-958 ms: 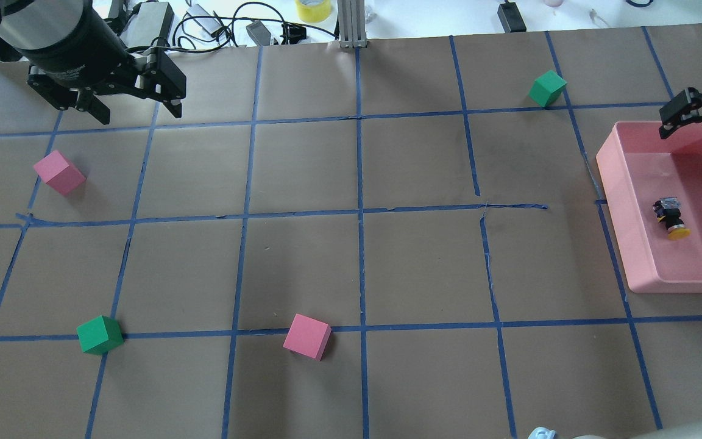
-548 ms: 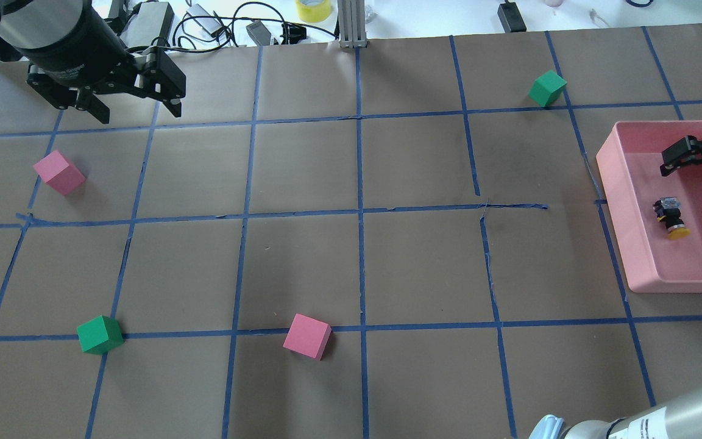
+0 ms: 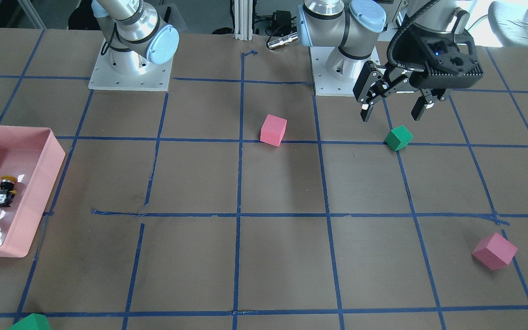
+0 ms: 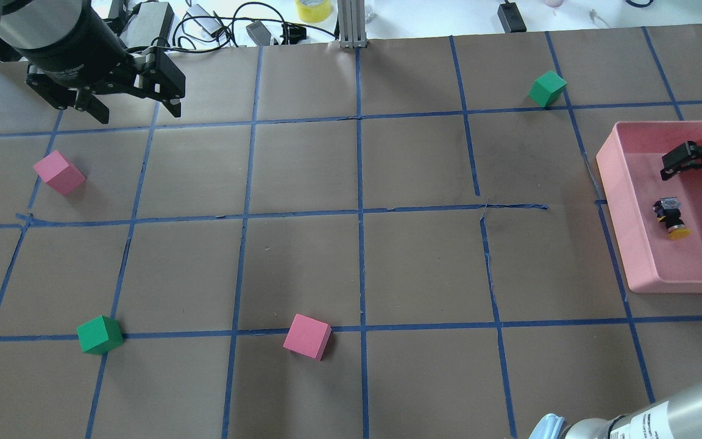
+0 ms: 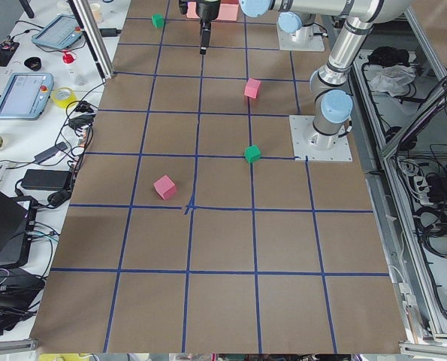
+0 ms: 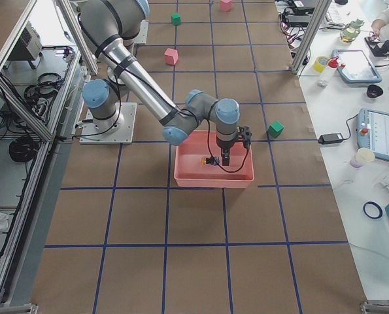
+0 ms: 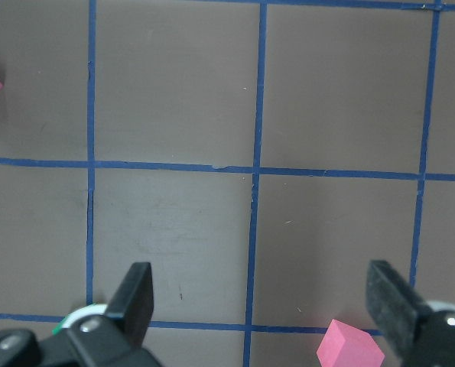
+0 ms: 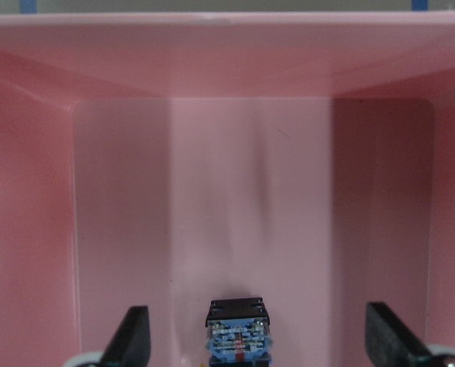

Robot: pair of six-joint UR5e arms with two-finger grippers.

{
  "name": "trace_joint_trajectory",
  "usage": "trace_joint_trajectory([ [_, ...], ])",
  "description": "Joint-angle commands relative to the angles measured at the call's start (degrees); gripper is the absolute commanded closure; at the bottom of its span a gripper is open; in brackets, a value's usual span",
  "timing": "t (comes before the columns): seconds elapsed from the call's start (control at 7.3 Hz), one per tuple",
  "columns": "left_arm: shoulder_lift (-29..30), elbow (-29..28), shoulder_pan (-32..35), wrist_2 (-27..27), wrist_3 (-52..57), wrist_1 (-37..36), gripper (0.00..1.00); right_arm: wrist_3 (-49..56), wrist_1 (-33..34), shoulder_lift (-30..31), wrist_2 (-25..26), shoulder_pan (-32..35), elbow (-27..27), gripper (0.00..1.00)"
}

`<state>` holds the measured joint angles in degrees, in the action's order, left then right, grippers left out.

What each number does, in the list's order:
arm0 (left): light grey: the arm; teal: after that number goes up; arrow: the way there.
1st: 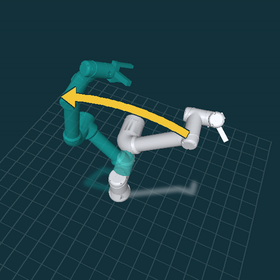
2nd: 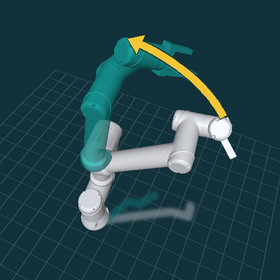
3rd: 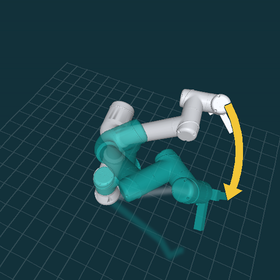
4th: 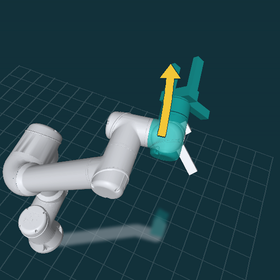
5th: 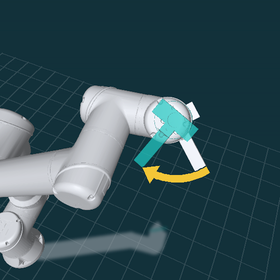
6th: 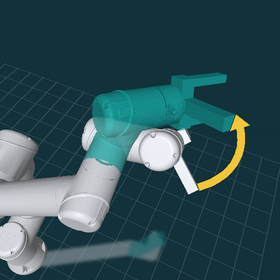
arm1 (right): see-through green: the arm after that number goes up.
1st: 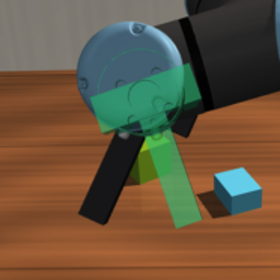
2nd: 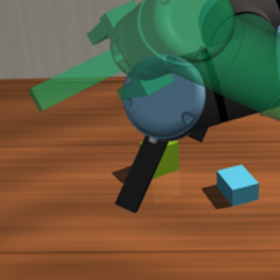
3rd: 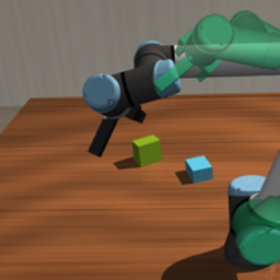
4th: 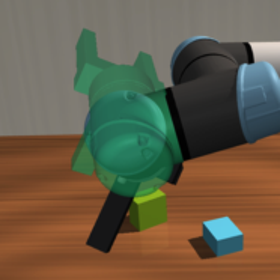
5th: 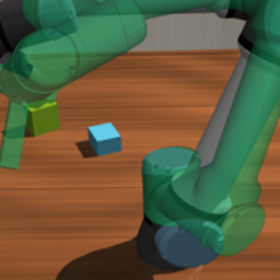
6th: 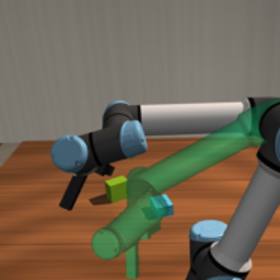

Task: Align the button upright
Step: 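Lower the right gripper into the bin and grasp the button switch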

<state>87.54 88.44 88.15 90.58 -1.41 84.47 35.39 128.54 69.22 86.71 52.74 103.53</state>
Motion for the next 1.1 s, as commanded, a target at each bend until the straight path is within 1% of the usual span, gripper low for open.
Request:
trace_joint_trajectory([
  [0.0, 0.0, 0.0, 0.0, 0.0, 0.0, 0.0, 0.00, 0.3, 0.3, -0.3, 0.2, 0.0, 0.1, 0.00],
  [0.14, 0.1, 0.0, 0.0, 0.0, 0.0, 0.0, 0.00, 0.3, 0.3, -0.8, 0.3, 0.0, 0.3, 0.00],
  [0.41, 0.0, 0.0, 0.0, 0.0, 0.0, 0.0, 0.00, 0.3, 0.4, -2.3, 2.2, 0.0, 0.4, 0.00],
  [0.96, 0.0, 0.0, 0.0, 0.1, 0.0, 0.0, 0.00, 2.0, 0.4, -2.7, 2.3, 0.0, 1.9, 0.00],
])
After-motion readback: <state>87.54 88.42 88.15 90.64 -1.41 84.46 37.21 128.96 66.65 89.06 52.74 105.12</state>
